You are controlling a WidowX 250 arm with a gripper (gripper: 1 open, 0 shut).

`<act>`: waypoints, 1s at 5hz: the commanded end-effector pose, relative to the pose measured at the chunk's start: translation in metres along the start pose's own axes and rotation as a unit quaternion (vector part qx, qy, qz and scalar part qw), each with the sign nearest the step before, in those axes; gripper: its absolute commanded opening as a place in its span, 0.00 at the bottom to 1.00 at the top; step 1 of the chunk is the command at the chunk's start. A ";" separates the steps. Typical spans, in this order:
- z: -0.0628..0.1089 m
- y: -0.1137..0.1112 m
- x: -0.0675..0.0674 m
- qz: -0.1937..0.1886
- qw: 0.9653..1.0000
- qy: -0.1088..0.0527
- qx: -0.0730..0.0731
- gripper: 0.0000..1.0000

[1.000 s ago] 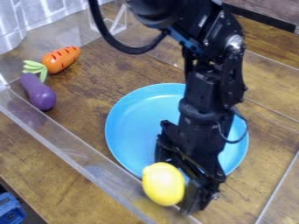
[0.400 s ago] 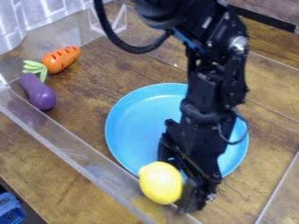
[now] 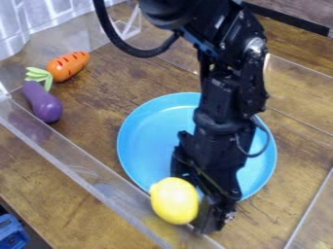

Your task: Put the lemon on the blue tray

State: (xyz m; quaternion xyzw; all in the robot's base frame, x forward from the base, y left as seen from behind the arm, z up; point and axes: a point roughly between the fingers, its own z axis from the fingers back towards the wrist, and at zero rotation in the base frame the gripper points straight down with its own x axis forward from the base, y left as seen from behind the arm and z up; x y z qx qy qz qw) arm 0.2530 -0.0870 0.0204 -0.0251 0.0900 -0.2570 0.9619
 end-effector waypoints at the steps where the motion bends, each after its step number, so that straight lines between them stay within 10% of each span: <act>1: -0.004 0.008 -0.011 0.034 0.999 0.017 -0.007 1.00; 5: -0.008 0.029 -0.016 0.053 0.998 0.019 -0.004 1.00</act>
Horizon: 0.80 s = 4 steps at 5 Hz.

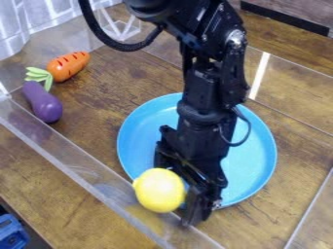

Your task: Put the lemon on the blue tray

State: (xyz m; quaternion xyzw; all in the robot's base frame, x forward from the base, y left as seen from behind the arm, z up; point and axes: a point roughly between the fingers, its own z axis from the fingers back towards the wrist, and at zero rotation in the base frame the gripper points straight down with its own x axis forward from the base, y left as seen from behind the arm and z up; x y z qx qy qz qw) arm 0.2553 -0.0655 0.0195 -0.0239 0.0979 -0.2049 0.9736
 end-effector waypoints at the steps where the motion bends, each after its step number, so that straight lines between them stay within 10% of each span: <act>1: -0.006 0.013 -0.010 -0.001 1.000 0.011 0.002 1.00; 4: -0.003 0.014 -0.011 -0.017 1.000 0.000 0.002 1.00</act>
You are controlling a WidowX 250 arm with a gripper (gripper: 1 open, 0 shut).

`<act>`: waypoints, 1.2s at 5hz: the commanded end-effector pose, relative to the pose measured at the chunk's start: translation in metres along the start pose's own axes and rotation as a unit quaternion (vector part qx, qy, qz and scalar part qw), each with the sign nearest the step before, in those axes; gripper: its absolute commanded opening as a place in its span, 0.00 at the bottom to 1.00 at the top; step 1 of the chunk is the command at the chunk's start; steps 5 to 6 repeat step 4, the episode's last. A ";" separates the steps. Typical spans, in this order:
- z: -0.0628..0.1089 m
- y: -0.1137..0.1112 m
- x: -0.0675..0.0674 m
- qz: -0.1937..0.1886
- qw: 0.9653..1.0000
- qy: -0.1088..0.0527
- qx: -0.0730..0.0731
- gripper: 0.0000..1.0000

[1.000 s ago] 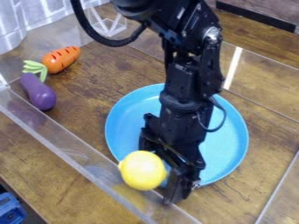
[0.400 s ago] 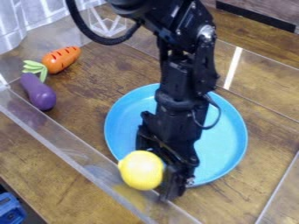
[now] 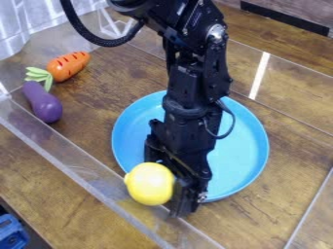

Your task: Put the lemon on the blue tray

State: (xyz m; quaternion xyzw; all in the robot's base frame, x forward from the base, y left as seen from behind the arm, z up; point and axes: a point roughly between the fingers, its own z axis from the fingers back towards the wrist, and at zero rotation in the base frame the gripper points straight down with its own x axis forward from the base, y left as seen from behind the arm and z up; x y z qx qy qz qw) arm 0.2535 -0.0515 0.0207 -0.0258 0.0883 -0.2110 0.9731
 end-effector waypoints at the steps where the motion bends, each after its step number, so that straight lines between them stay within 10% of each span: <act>1: -0.005 -0.003 0.001 -0.026 1.000 0.003 0.001 0.00; 6: -0.009 -0.013 -0.002 -0.119 0.993 -0.013 -0.001 0.00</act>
